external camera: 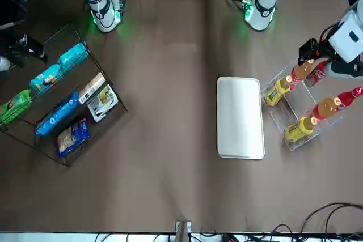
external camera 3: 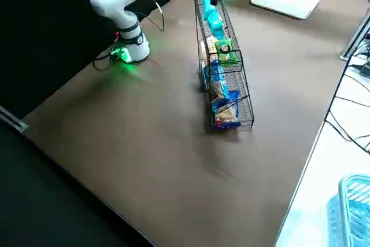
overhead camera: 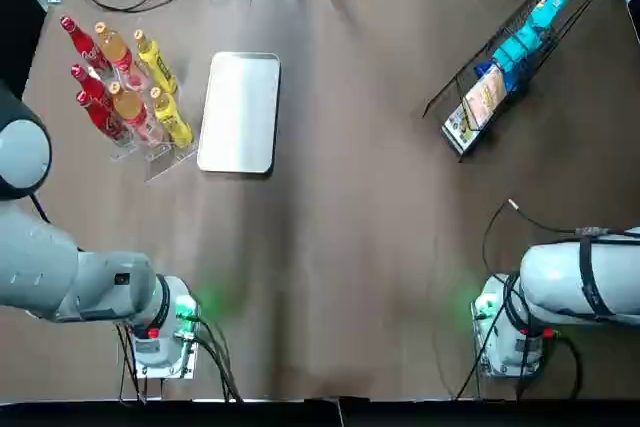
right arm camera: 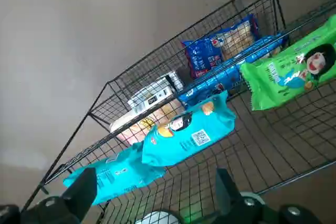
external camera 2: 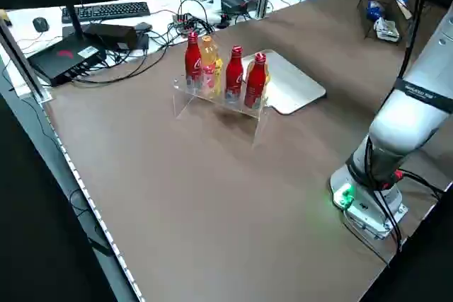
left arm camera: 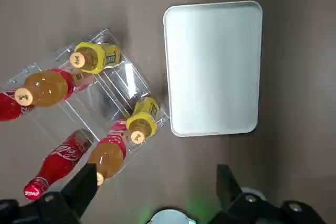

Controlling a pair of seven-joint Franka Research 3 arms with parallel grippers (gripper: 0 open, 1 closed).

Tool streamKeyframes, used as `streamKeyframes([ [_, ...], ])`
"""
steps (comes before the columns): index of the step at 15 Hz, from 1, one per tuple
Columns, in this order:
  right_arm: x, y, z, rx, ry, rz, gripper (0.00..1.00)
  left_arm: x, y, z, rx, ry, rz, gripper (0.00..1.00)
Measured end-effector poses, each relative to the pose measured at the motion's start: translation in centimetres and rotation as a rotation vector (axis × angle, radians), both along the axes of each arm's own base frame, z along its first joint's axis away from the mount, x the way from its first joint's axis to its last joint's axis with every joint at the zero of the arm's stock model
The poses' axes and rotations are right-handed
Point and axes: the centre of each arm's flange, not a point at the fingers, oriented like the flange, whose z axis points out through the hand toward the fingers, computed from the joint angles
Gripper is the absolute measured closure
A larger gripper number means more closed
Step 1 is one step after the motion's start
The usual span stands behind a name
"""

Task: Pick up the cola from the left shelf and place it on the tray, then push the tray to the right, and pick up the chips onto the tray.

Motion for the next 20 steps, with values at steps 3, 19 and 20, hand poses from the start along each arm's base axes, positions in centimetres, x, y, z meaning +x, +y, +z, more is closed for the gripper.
streamKeyframes([
  [3, 0.3, 0.8, 0.2, -0.027, -0.026, 0.018, 0.0, 0.0, 0.2, 0.2, -0.001, -0.003, -0.003, 0.0],
  [19, 2.6, -3.7, -4.4, 0.034, -0.027, 0.566, 0.0, -5.4, 19.0, -15.4, 0.059, -0.026, 0.03, 0.0],
  [20, 2.9, -4.0, -4.9, 0.041, -0.024, 0.591, 0.01, -6.3, 19.1, -15.8, 0.055, -0.022, 0.034, 0.0],
])
